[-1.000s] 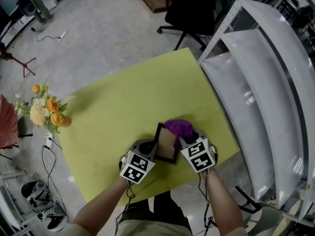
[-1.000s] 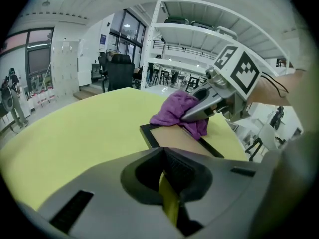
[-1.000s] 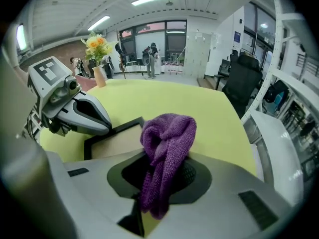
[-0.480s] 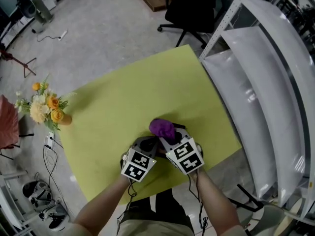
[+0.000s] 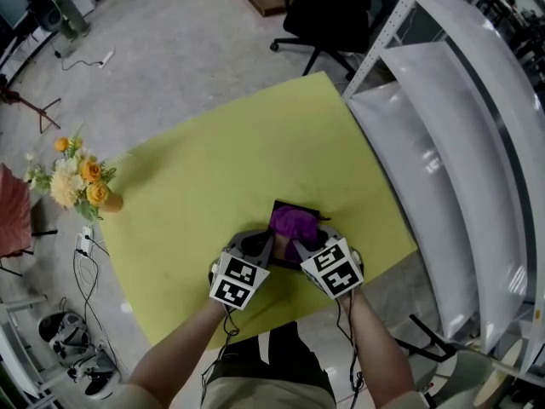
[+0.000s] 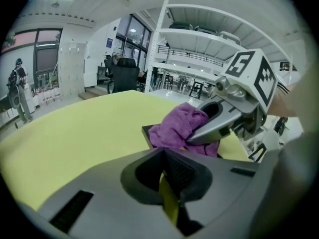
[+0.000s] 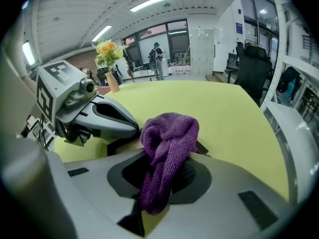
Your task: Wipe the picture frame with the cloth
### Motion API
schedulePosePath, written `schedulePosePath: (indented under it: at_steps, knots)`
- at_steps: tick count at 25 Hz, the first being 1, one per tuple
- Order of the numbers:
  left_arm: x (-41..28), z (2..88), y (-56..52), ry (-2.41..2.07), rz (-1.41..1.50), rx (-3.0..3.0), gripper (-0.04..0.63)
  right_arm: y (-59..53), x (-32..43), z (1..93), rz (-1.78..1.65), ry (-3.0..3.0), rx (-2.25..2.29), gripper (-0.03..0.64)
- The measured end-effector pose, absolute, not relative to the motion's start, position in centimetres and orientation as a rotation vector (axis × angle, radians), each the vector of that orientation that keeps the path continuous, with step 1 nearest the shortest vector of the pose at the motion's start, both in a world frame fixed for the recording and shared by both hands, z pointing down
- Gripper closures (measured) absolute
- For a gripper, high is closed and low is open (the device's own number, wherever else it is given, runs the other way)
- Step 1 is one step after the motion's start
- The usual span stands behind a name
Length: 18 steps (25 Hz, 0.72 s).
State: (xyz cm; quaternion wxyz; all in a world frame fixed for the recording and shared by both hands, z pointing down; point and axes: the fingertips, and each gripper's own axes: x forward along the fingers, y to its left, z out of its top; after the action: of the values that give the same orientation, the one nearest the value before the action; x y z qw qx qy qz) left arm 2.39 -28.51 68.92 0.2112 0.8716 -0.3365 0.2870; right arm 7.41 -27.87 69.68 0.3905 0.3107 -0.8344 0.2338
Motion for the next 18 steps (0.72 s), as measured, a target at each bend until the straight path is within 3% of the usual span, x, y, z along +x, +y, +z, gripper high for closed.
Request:
schedulePosePath:
  at_steps: [8,18]
  knots:
    - [2.2,68.7,-28.3,-0.912,0.756,2.413,0.589,-27.3,12.6,66.7,0.609,-2.094,1.007,0.528]
    - [0.3,67.8,-24.8,-0.896,0.787,2.388,0.589,-25.0,4.4,64.8,0.674,-2.274,0.907,0.528]
